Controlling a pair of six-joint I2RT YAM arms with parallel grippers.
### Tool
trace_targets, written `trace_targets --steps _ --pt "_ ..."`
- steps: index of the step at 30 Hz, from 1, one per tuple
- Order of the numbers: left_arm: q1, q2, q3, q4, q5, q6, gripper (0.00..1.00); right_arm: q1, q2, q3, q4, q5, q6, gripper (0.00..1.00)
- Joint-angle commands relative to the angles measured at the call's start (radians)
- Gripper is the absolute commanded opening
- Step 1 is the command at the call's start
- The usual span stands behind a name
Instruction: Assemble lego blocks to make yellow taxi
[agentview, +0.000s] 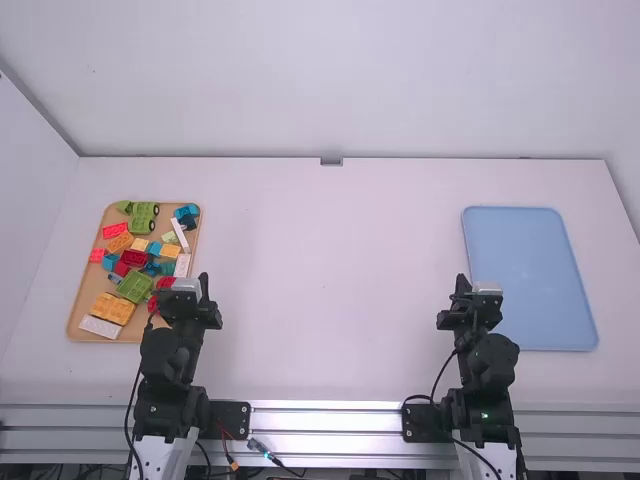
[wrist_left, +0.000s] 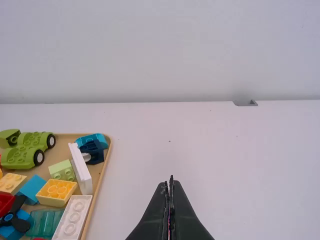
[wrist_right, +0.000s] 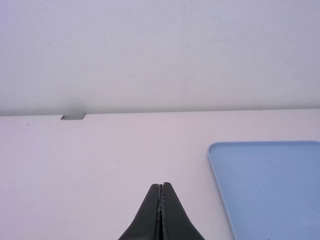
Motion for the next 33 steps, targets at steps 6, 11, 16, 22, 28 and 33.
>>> trace_targets --steps 6,11,16,22,28,33 --pt "0.000 0.008 0.006 0.001 -0.002 -0.001 0.01 0.000 0.007 0.004 0.004 0.003 -0.001 0.02" --pt "-0.002 0.037 0.028 -0.001 -0.006 -0.002 0.05 -0.001 0.036 0.022 0.008 0.003 0.000 0.05" --pt "-0.004 0.089 0.068 -0.008 -0.014 -0.003 0.10 -0.002 0.095 0.062 0.006 0.004 0.002 0.10" --pt "-0.007 0.166 0.122 -0.012 -0.024 -0.001 0.17 -0.003 0.187 0.124 -0.001 0.006 0.004 0.17" --pt "-0.011 0.273 0.192 -0.014 -0.038 0.033 0.27 -0.002 0.320 0.216 -0.013 0.008 0.007 0.27" --pt "-0.015 0.375 0.258 -0.019 -0.051 0.044 0.36 -0.003 0.441 0.292 -0.012 0.010 0.010 0.37"
